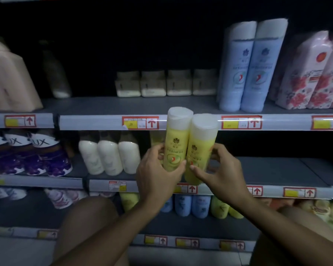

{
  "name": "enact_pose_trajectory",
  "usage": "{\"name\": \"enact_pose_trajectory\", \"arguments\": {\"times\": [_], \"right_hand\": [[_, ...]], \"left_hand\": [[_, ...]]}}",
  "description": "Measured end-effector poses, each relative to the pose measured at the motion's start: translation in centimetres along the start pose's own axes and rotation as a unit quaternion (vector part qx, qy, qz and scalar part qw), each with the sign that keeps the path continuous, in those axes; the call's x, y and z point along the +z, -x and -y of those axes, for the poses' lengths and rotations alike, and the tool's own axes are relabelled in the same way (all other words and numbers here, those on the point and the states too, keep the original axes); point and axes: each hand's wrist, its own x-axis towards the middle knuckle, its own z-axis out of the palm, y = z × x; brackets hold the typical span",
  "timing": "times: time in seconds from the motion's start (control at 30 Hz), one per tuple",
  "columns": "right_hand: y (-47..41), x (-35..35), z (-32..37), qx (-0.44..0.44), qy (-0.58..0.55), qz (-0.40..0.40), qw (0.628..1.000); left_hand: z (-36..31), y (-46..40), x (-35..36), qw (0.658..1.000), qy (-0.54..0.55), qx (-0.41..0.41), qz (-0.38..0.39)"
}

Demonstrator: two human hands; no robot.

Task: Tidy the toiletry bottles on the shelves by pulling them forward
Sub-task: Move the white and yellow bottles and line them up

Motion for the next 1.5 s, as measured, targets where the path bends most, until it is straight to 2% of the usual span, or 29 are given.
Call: {"name": "enact_pose_trajectory", "arguments": {"times": [0.13,0.37,0.53,0.77,1.03,1.27,1.4,1.5], "right_hand": [[0.9,1.1,-2.9,0.059,0.007,0.042,0.997],[-0.1,2.9,-7.1,0.125,0.055,0.062,0.989],[-2.6,3.2,-8.0,0.134,0.051,0.067,0.987],[-5.7,4.2,-8.4,0.117,0.032,0.043,0.992],[-4.7,6.2,-10.4,0.119,0.022,0.02,0.992],[-4.1,6.5,-10.7,0.119,0.018,0.034,0.992],[-3.8,6.5,-11.1,0.125,0.048,0.055,0.989],[-3.8,6.6,-11.3,0.115,0.07,0.049,0.99]], "left_hand": [[2.1,1.7,1.8,0.998,-0.014,-0.048,0.04],[4.3,1.7,5.2,0.992,-0.035,-0.099,0.076],[4.6,-0.6,6.8,0.989,-0.022,-0.127,0.066],[6.1,-3.3,9.0,0.994,0.007,-0.106,0.017],[9.3,-1.6,11.3,0.992,0.057,-0.114,-0.007],[8.8,-0.6,11.3,0.992,0.045,-0.11,-0.046],[9.0,0.2,11.0,0.992,-0.025,-0.12,-0.009],[9.3,0.2,11.2,0.992,-0.037,-0.119,0.029]]}}
